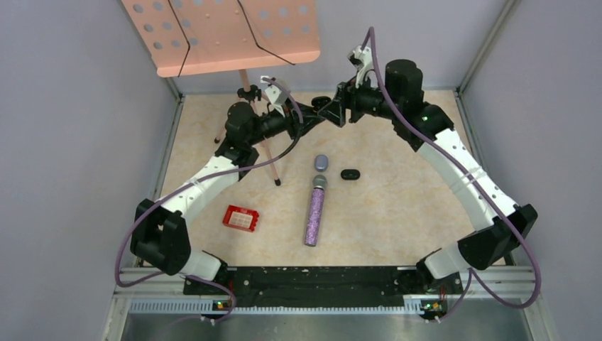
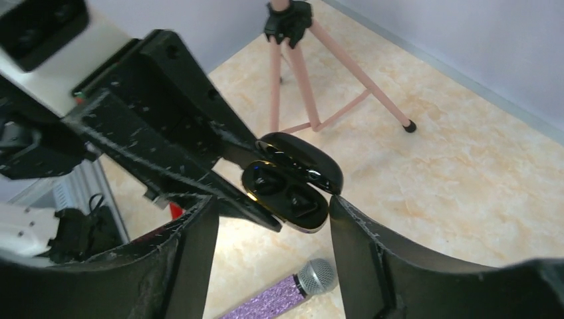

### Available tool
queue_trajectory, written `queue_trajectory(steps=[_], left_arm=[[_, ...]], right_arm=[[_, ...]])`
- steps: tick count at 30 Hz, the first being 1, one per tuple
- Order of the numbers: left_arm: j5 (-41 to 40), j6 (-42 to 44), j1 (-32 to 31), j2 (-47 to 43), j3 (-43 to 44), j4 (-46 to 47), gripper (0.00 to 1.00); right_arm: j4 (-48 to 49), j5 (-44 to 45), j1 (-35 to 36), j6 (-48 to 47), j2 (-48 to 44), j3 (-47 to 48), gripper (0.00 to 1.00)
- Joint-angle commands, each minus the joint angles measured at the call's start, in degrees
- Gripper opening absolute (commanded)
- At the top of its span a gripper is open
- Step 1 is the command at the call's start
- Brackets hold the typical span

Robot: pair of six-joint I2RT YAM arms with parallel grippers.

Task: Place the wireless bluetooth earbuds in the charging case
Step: Place the earbud in the charging case, then close the charging case.

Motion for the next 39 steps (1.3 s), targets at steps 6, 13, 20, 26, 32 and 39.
queue_trajectory(steps=[6, 13, 20, 26, 32, 39], left_arm=[[6.4, -0.5, 1.4, -2.3, -0.6, 4.8, 0.00], [14.5, -0.4, 2.2, -2.5, -0.9, 5.1, 0.00], [17.4, 2.8, 2.1, -2.9, -1.9, 4.4, 0.00], [19.5, 4.9, 2.0, -2.7, -1.6, 4.3, 0.00], [21.2, 5.7, 2.1, -2.0, -0.8, 3.8, 0.00], [13.9, -3.9, 2.4, 0.4, 1.0, 3.9, 0.00]], right_arm=[[-15.6, -27.5, -11.6, -3.1, 1.3, 15.2, 0.66], [-18.6, -33.6, -13.5, -15.3, 2.9, 12.9, 0.64], [-13.4, -36.6, -12.6, -13.6, 4.4, 11.7, 0.63], [-13.2, -40.8, -10.2, -18.7, 4.9, 9.9, 0.69], [-13.6, -40.8, -5.9, -25.7, 6.5, 6.6, 0.73], [-15.0, -38.0, -3.4, -28.8, 4.6, 7.5, 0.71]])
